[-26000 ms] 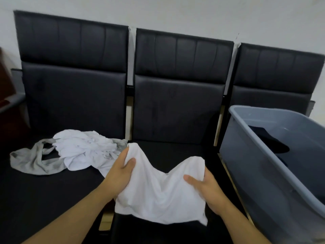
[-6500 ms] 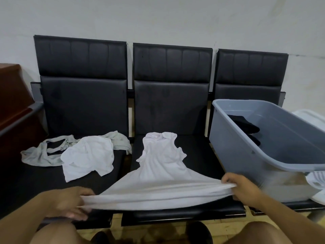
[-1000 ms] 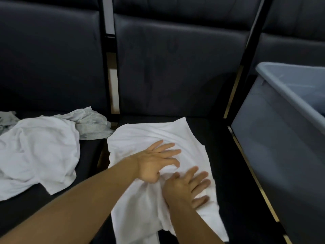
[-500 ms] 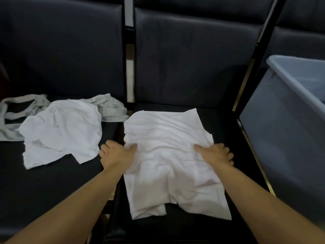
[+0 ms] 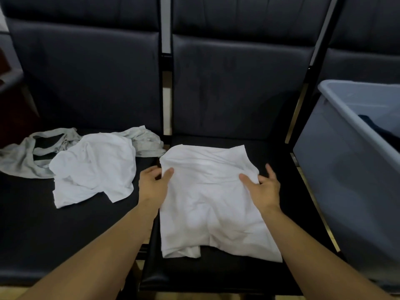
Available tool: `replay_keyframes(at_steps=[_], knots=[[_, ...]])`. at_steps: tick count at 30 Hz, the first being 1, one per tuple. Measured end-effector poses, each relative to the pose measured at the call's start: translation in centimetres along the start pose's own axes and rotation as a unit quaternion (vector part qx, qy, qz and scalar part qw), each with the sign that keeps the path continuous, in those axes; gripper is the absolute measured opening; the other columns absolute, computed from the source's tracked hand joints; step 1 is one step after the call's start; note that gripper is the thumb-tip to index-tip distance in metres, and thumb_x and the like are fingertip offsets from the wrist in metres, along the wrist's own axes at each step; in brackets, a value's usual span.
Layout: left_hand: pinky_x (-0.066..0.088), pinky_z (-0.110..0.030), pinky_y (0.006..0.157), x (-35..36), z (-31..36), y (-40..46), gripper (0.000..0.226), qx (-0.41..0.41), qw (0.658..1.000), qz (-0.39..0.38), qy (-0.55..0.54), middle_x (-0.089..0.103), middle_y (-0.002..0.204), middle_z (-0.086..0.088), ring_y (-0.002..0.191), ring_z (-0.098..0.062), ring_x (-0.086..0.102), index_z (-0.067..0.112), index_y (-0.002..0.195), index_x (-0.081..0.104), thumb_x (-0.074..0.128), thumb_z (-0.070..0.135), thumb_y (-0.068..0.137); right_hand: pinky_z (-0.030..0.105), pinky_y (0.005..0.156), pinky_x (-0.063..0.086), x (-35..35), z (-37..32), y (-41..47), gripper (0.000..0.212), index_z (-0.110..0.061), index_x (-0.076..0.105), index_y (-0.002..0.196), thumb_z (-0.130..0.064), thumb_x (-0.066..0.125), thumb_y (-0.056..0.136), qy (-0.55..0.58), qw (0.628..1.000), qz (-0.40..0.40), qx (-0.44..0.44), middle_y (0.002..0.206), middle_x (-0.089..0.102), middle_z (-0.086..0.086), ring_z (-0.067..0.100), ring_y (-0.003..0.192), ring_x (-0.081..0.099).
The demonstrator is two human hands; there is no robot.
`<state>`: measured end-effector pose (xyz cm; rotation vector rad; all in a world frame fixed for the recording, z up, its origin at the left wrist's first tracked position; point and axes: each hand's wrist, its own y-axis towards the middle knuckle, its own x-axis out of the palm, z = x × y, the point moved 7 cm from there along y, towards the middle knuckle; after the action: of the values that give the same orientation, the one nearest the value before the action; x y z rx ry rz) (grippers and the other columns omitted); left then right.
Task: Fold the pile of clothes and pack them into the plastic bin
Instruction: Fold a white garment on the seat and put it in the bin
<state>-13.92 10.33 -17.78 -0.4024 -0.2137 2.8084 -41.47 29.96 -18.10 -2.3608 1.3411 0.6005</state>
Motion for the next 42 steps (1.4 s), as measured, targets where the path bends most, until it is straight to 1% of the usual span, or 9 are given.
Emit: replay_keyframes(at_steps=[3, 7, 10, 15, 20, 29, 33, 37, 42], knots=[[0.044, -0.032, 0.104, -1.0, 2.0, -2.2, 0.010, 0.057, 0.997, 0.014, -0.055, 0.050, 0.141, 0.014, 0.121, -0.007, 0.054, 0.033, 0.092, 0.071, 0.066, 0.041, 0.094, 0.034, 0.116, 0.038, -1.5, -1.4, -1.4, 0.038, 0.000, 0.075, 0.084, -0.037, 0.082, 0.083, 0.146, 0.989, 0.008, -0.031, 0.158, 0.034, -0.026, 0.004, 0.143, 0.039], [0.046, -0.025, 0.076, -1.8, 5.5, -4.7, 0.014, 0.144, 0.988, 0.009, -0.056, 0.063, 0.081, 0.018, 0.076, 0.006, 0.056, 0.028, 0.095, 0.066, 0.057, 0.037, 0.100, 0.040, 0.094, 0.056, -3.8, -3.7, -3.7, 0.037, -0.008, 0.075, 0.102, -0.042, 0.076, 0.087, 0.186, 0.981, 0.017, -0.054, 0.106, 0.074, 0.005, 0.013, 0.099, 0.068], [0.049, -0.026, 0.074, -2.4, 8.0, -5.8, 0.010, 0.197, 0.980, -0.014, -0.016, 0.062, 0.085, 0.004, 0.075, -0.005, 0.057, 0.024, 0.101, 0.064, 0.054, 0.025, 0.102, 0.034, 0.078, 0.059, -5.5, -5.8, -5.3, 0.026, -0.017, 0.072, 0.095, -0.043, 0.070, 0.092, 0.154, 0.983, 0.011, -0.102, 0.087, 0.072, 0.001, 0.015, 0.084, 0.069], [0.041, -0.015, 0.092, -4.3, 8.7, -6.1, 0.039, 0.197, 0.980, -0.033, 0.019, 0.054, 0.123, 0.025, 0.107, 0.011, 0.053, 0.031, 0.143, 0.042, 0.048, 0.030, 0.104, 0.021, 0.087, 0.052, -6.8, -8.2, -6.9, 0.040, -0.030, 0.058, 0.127, -0.039, 0.073, 0.091, 0.112, 0.982, -0.041, -0.145, 0.116, 0.066, -0.018, -0.001, 0.106, 0.062], [0.036, -0.004, 0.083, -4.9, 7.5, -5.7, 0.028, 0.152, 0.988, -0.033, 0.027, 0.052, 0.117, 0.028, 0.102, 0.014, 0.052, 0.037, 0.133, 0.042, 0.043, 0.031, 0.106, 0.028, 0.078, 0.058, -7.1, -8.6, -6.4, 0.041, -0.030, 0.060, 0.127, -0.034, 0.076, 0.089, 0.154, 0.981, -0.083, -0.087, 0.113, 0.068, -0.014, 0.005, 0.099, 0.067], [0.047, -0.040, 0.097, -1.0, -2.5, -1.0, 0.041, -0.037, 0.974, -0.103, 0.197, 0.058, 0.134, -0.011, 0.112, -0.029, 0.058, 0.015, 0.141, 0.044, 0.051, 0.025, 0.103, 0.034, 0.094, 0.052, -1.3, 1.9, -1.5, 0.043, -0.013, 0.060, 0.119, -0.031, 0.080, 0.085, -0.033, 0.988, -0.140, 0.053, 0.121, 0.065, 0.000, 0.021, 0.109, 0.063], [0.039, -0.045, 0.104, -1.0, -1.0, -2.0, 0.044, 0.057, 0.915, 0.012, 0.400, 0.040, 0.136, -0.014, 0.120, -0.036, 0.044, 0.015, 0.136, 0.047, 0.058, 0.030, 0.096, 0.047, 0.103, 0.044, -2.9, 2.7, -0.9, 0.061, -0.016, 0.056, 0.122, -0.057, 0.073, 0.081, -0.254, 0.965, -0.018, 0.066, 0.132, 0.051, 0.010, 0.033, 0.121, 0.053], [0.050, -0.041, 0.087, 2.5, 1.7, -7.3, 0.026, 0.152, 0.892, -0.057, 0.421, 0.055, 0.113, -0.007, 0.104, -0.027, 0.056, 0.017, 0.114, 0.054, 0.053, 0.037, 0.097, 0.043, 0.107, 0.033, -1.5, -2.0, -3.1, 0.037, -0.020, 0.057, 0.116, -0.048, 0.065, 0.093, -0.291, 0.949, 0.054, -0.107, 0.128, 0.052, 0.007, 0.029, 0.123, 0.049], [0.048, -0.039, 0.093, 6.7, -2.4, -13.4, 0.047, 0.145, 0.794, -0.216, 0.550, 0.042, 0.133, -0.006, 0.116, -0.024, 0.047, 0.021, 0.138, 0.031, 0.044, 0.043, 0.099, 0.044, 0.124, -0.006, 6.0, -2.2, -6.2, 0.035, -0.036, 0.048, 0.141, -0.035, 0.037, 0.108, -0.353, 0.863, -0.223, -0.283, 0.163, 0.027, -0.011, 0.011, 0.154, 0.013]])
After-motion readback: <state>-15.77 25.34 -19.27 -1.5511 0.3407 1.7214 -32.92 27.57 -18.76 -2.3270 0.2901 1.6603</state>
